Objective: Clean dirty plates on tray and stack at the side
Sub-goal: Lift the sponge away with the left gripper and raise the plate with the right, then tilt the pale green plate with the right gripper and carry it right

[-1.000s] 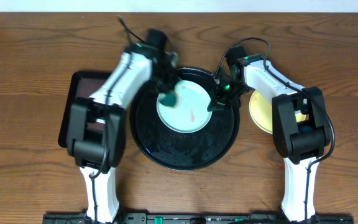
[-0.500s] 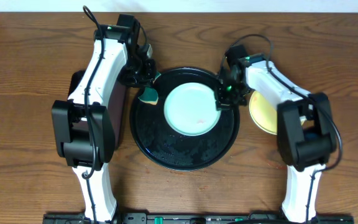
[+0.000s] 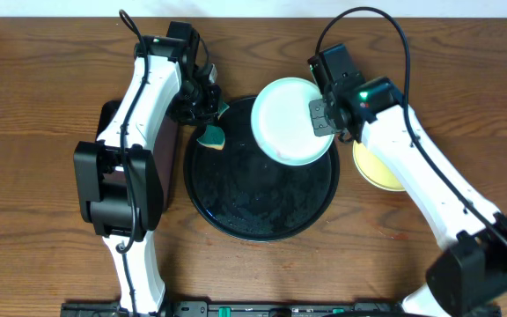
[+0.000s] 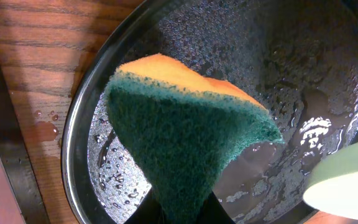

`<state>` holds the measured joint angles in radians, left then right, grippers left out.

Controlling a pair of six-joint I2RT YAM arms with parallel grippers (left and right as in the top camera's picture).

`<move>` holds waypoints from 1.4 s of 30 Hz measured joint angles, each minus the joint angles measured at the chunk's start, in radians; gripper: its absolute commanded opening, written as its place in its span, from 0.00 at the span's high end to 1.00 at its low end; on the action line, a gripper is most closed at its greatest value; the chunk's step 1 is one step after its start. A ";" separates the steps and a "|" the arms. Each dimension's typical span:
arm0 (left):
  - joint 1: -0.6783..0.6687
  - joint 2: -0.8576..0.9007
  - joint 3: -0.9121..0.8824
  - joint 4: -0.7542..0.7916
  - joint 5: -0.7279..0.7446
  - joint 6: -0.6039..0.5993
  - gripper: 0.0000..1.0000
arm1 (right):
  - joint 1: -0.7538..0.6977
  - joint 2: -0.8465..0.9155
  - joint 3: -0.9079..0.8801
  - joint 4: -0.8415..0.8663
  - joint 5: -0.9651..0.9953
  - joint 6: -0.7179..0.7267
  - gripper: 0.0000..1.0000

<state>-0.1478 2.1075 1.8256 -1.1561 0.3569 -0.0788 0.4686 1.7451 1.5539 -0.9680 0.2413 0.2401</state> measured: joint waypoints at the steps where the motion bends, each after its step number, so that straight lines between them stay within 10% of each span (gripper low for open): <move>1: 0.000 0.000 0.000 0.000 0.000 0.000 0.92 | 0.012 -0.016 0.000 -0.001 0.037 0.000 0.99; 42: -0.032 0.000 0.000 0.000 -0.001 -0.003 0.93 | 0.395 -0.264 0.000 -0.006 0.954 -0.024 0.99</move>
<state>-0.1799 2.1075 1.8256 -1.1561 0.3557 -0.0818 0.8635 1.4811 1.5539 -0.9745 1.1957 0.2161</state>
